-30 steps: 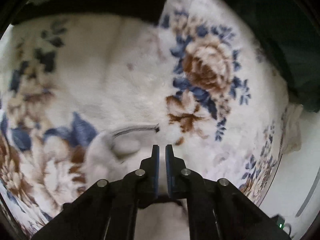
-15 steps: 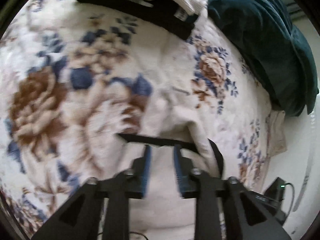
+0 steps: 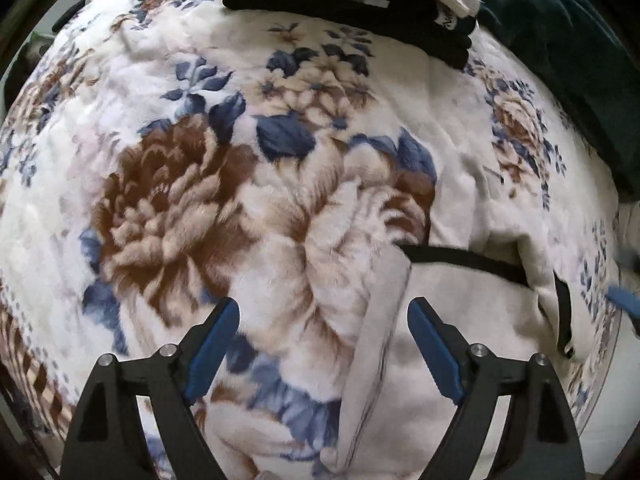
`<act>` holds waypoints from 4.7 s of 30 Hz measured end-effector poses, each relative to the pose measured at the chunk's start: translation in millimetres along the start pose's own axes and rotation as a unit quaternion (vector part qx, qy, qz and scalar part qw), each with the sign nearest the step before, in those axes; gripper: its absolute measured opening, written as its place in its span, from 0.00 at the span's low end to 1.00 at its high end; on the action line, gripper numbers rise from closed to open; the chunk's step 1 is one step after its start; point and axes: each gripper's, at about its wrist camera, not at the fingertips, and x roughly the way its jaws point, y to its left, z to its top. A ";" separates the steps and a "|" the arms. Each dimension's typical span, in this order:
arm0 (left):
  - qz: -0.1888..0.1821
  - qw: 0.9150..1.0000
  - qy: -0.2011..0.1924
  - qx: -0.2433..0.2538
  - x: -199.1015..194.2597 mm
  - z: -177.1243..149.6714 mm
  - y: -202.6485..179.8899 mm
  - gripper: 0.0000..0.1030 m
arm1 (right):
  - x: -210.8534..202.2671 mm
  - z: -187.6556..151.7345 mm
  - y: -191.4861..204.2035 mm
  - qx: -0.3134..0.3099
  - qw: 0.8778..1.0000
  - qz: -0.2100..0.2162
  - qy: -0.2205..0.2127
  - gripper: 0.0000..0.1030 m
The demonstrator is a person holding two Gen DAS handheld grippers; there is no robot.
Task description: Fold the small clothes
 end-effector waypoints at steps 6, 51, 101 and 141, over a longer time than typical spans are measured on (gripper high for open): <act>-0.006 0.999 -0.024 -0.033 4.7 23.7 18.2 0.83 | 103.2 60.0 59.4 -0.034 0.998 0.008 0.057 0.57; -0.097 0.990 0.098 -0.033 5.1 91.6 -58.8 0.83 | 17.7 -50.8 -137.7 0.186 0.981 0.061 0.007 0.37; -0.264 0.949 0.085 -0.150 -30.9 28.1 -19.5 0.70 | 32.7 -71.1 -126.5 0.095 0.994 -0.026 0.038 0.07; -0.190 0.958 0.026 -0.212 -27.3 -59.3 12.2 0.02 | 29.4 -91.0 -116.5 0.041 0.998 0.003 0.054 0.07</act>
